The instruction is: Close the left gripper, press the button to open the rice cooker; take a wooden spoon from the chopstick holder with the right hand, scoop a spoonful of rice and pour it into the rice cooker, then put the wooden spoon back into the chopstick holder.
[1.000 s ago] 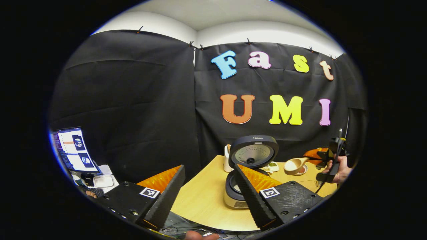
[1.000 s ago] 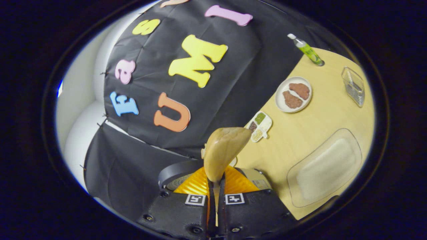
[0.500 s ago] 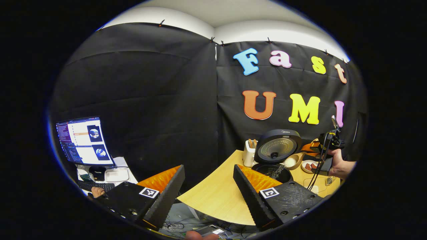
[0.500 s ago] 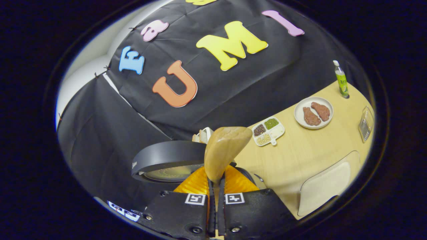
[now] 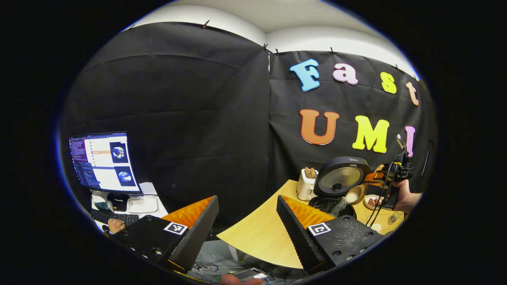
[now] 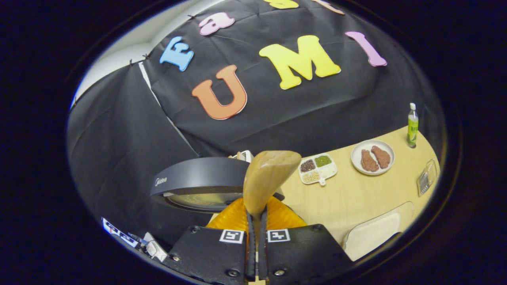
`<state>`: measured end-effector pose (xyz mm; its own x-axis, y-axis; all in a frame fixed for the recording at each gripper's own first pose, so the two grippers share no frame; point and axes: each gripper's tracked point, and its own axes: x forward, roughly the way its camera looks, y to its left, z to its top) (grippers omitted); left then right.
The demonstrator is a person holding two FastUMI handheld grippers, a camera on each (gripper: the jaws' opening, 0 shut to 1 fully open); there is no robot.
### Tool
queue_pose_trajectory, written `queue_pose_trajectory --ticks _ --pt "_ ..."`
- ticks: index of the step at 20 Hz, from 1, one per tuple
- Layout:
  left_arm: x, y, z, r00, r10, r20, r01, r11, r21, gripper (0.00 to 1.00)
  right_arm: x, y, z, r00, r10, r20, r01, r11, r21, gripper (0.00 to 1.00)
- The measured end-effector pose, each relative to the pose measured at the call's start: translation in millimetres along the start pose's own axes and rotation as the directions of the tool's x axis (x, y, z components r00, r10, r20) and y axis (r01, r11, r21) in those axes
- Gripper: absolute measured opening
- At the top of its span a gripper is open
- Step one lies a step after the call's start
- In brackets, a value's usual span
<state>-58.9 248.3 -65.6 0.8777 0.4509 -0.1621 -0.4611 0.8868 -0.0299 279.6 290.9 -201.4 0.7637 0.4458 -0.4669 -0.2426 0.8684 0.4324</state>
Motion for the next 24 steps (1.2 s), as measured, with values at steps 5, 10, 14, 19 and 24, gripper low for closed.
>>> queue_pose_trajectory --ticks 5,10,14,19,24 --pt "0 4 -3 1.000 -0.004 -0.002 0.004 1.000 -0.003 0.95 -9 11 1 1.000 -0.013 0.021 0.015 0.995 -0.100 0.08" --pt "-2 6 -2 1.000 -0.001 0.008 0.001 1.000 -0.007 0.95 -11 25 -3 0.998 -0.010 0.058 0.024 0.968 -0.251 0.08" --pt "-3 4 -1 1.000 -0.012 0.011 0.012 1.000 -0.007 0.95 -15 41 -7 0.997 0.006 0.083 0.026 0.926 -0.376 0.08" --pt "-4 -1 1 0.999 -0.032 0.016 0.032 0.999 -0.002 0.95 -21 54 -9 0.993 0.021 0.114 0.038 0.868 -0.495 0.08" --pt "-3 -7 -1 0.999 -0.053 0.009 0.053 0.999 0.009 0.95 -30 70 -8 0.987 0.041 0.155 0.064 0.785 -0.616 0.08"
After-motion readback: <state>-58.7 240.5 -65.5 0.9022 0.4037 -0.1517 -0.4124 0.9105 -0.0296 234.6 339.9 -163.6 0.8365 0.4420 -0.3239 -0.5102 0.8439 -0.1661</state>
